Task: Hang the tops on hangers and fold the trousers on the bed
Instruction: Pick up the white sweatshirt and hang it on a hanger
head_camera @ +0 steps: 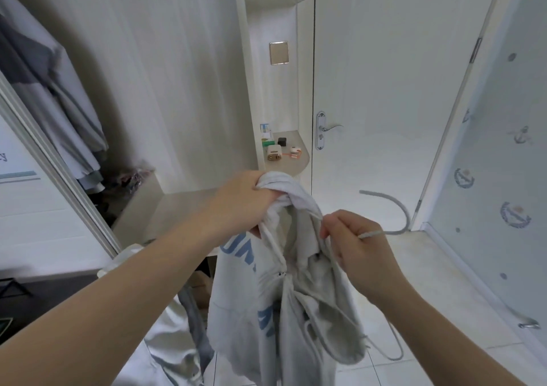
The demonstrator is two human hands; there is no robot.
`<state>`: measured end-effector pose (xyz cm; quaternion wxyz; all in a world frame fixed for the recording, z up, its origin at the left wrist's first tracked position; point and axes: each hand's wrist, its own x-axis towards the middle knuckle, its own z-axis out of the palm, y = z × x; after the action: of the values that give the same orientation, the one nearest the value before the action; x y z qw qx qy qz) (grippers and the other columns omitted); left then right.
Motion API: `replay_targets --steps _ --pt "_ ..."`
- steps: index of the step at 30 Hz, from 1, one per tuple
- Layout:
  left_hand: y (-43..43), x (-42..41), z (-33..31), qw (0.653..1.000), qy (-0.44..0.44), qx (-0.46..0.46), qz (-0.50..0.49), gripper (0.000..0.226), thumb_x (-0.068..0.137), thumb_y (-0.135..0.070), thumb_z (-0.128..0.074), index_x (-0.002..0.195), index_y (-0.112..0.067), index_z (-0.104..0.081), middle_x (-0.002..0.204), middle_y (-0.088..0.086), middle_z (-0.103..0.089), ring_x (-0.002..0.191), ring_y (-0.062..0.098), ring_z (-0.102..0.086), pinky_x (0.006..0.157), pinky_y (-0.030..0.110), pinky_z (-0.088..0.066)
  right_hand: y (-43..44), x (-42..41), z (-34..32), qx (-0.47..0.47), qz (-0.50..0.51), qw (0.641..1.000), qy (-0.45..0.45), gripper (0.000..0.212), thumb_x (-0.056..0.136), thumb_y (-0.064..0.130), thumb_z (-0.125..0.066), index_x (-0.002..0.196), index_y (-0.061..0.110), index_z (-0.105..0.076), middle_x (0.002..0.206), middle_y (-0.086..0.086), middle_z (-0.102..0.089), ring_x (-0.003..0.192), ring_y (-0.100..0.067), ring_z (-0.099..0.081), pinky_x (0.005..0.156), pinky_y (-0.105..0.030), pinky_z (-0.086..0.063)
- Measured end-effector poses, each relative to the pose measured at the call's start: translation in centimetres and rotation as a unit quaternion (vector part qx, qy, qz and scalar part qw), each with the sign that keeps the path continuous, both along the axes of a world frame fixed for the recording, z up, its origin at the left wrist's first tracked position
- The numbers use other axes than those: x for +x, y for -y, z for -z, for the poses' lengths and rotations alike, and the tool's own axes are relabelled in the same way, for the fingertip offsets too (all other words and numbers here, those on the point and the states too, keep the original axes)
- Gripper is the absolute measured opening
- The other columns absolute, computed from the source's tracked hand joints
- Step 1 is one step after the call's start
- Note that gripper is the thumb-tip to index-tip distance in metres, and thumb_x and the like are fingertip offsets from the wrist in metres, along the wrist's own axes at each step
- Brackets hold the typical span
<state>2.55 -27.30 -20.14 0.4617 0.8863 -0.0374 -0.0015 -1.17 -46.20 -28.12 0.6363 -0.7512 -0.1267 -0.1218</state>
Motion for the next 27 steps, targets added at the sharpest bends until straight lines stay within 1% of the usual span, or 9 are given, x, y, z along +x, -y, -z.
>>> replay_targets --steps 6,9,13,18,20,22,23,25,27 --pt "-0.9 1.8 -1.5 0.988 0.123 0.075 -0.05 0.025 0.099 -0.027 -0.057 0.077 -0.018 -0.063 0.065 -0.002 -0.059 0.056 0.016 -0.056 0.044 0.022 -0.045 1.9 -1.3 -1.7 -0.048 0.011 0.999 -0.014 0.037 0.098 0.008 -0.051 0.063 0.016 -0.058 0.046 0.015 -0.041 0.044 -0.004 -0.033 0.045 -0.014 -0.028" --pt "-1.8 3.1 -2.6 0.985 0.134 0.08 -0.076 0.031 0.099 -0.022 -0.051 0.07 -0.023 -0.062 0.064 -0.002 -0.062 0.056 0.014 -0.055 0.041 0.018 -0.043 2.2 -1.8 -1.3 -0.042 0.008 0.998 -0.048 0.038 0.098 0.008 -0.051 0.062 0.015 -0.057 0.045 0.013 -0.038 0.043 -0.005 -0.032 0.045 -0.013 -0.027" --pt "-0.6 2.6 -2.2 0.989 0.114 0.085 -0.031 0.026 0.098 -0.017 -0.05 0.076 -0.015 -0.063 0.07 0.001 -0.061 0.067 0.018 -0.054 0.056 0.027 -0.041 2.2 -1.8 -0.5 -0.029 0.003 0.997 -0.064 0.036 0.099 0.014 -0.051 0.064 0.017 -0.057 0.046 0.008 -0.034 0.042 -0.01 -0.026 0.041 -0.018 -0.024" --pt "3.0 0.6 -1.8 0.987 0.131 0.065 0.065 0.023 0.1 -0.009 -0.05 0.109 0.002 -0.067 0.107 0.018 -0.07 0.099 0.031 -0.064 0.088 0.04 -0.047 0.4 0.8 0.9 -0.076 0.034 0.995 -0.055 0.035 0.1 0.012 -0.052 0.066 0.014 -0.058 0.046 0.016 -0.045 0.043 -0.004 -0.038 0.045 -0.015 -0.029" --pt "3.8 0.3 -1.4 0.988 0.115 0.054 0.09 0.024 0.1 -0.008 -0.051 0.11 0.008 -0.065 0.107 0.025 -0.067 0.096 0.034 -0.063 0.085 0.038 -0.048 -0.4 1.6 1.6 -0.075 0.023 0.994 -0.076 0.036 0.102 0.017 -0.048 0.067 0.018 -0.058 0.048 0.018 -0.048 0.046 -0.001 -0.043 0.048 -0.014 -0.033" --pt "4.0 0.2 -0.9 0.987 0.096 0.066 0.114 0.023 0.099 -0.004 -0.052 0.105 0.016 -0.063 0.101 0.034 -0.063 0.078 0.028 -0.055 0.066 0.02 -0.044 -0.7 2.0 1.8 -0.041 -0.012 0.994 -0.1 0.04 0.104 0.02 -0.047 0.066 0.021 -0.058 0.045 0.016 -0.047 0.042 -0.002 -0.041 0.045 -0.014 -0.032" --pt "3.9 0.3 -0.5 0.986 0.092 0.075 0.118 0.023 0.099 -0.005 -0.055 0.1 0.017 -0.063 0.093 0.034 -0.062 0.073 0.021 -0.049 0.06 0.018 -0.038 -0.6 2.0 1.8 0.001 -0.03 0.994 -0.107 0.042 0.104 0.019 -0.048 0.063 0.022 -0.059 0.044 0.014 -0.044 0.04 -0.003 -0.037 0.044 -0.016 -0.03" --pt "3.4 0.4 0.4 0.981 0.095 0.112 0.125 0.029 0.096 -0.017 -0.064 0.087 0.011 -0.065 0.074 0.023 -0.057 0.067 0.017 -0.045 0.061 0.027 -0.035 -0.1 1.8 1.5 0.074 -0.055 0.99 -0.103 0.045 0.104 0.017 -0.051 0.06 0.022 -0.061 0.044 0.007 -0.041 0.038 -0.008 -0.033 0.041 -0.019 -0.027" --pt "2.6 0.3 1.6 0.965 0.141 0.158 0.156 0.035 0.09 -0.036 -0.071 0.08 -0.003 -0.067 0.073 0.008 -0.06 0.069 0.015 -0.049 0.067 0.033 -0.039 0.6 1.5 1.2 0.117 -0.075 0.985 -0.099 0.047 0.104 0.017 -0.051 0.058 0.022 -0.061 0.045 0.004 -0.038 0.038 -0.01 -0.028 0.039 -0.018 -0.024"
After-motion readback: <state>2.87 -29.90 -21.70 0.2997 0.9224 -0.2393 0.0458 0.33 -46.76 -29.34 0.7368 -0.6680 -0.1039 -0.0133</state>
